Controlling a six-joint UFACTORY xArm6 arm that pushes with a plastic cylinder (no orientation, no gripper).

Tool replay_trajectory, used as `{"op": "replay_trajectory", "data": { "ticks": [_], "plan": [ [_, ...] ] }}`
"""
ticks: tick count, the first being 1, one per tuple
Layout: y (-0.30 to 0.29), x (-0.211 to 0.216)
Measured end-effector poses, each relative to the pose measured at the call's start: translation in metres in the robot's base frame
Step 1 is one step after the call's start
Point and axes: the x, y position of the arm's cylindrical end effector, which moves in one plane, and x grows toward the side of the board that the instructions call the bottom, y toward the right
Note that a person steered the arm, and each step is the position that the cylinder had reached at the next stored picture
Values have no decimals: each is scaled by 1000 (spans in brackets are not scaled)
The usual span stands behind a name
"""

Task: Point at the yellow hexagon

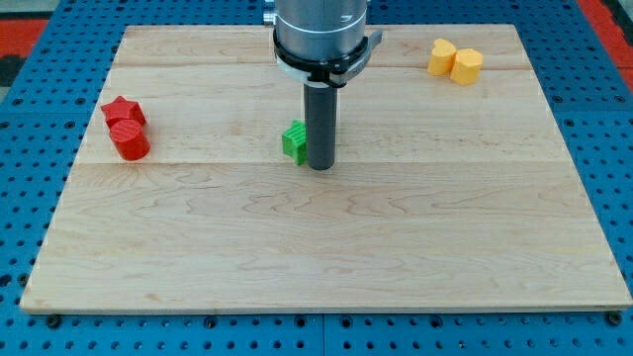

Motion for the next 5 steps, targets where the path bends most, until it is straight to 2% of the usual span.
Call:
{"op": "replay_trajectory", "data": {
  "ticks": [5],
  "plan": [
    [9, -1]
  ]
}}
